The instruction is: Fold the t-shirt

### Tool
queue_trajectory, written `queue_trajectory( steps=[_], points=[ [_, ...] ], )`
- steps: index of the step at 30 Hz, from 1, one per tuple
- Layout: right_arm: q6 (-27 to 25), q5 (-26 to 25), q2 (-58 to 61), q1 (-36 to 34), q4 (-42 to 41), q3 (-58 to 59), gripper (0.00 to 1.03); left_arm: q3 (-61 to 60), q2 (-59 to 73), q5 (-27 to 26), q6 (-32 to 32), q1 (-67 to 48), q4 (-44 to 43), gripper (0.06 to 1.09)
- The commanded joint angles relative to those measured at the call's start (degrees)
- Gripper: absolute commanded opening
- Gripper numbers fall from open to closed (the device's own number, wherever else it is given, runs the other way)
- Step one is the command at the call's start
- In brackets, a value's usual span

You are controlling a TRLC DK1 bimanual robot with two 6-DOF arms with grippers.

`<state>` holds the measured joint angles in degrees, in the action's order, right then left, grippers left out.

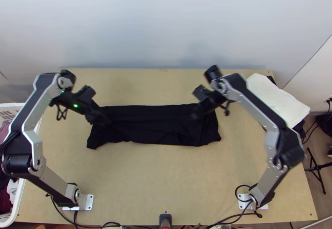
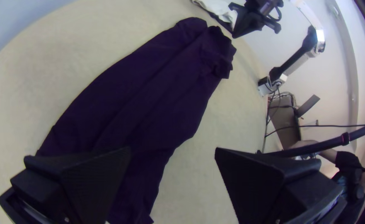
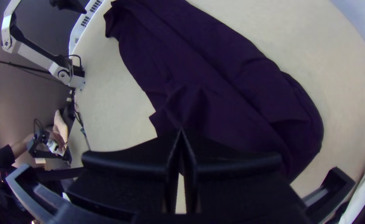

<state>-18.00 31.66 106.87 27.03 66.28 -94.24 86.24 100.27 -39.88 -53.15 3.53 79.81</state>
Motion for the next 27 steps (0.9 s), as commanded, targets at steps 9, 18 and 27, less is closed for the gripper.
queue_trajectory(
  steps=[9, 18, 27],
  points=[
    [1.65, 4.11, 18.90, 5.58, -4.23, -16.33, 0.03, -6.17, 8.54, 7.01, 15.62, -1.95, -14.07, 1.04],
    [-0.28, 5.17, 22.51, 6.46, -3.35, -14.84, 0.03, -7.05, 10.47, 8.85, 15.35, 5.17, -12.93, 1.04],
    [-2.39, 4.99, 22.07, 4.53, -3.44, -11.85, 0.03, -5.64, 7.22, 17.64, 12.80, 7.81, -13.63, 1.05]
  ],
)
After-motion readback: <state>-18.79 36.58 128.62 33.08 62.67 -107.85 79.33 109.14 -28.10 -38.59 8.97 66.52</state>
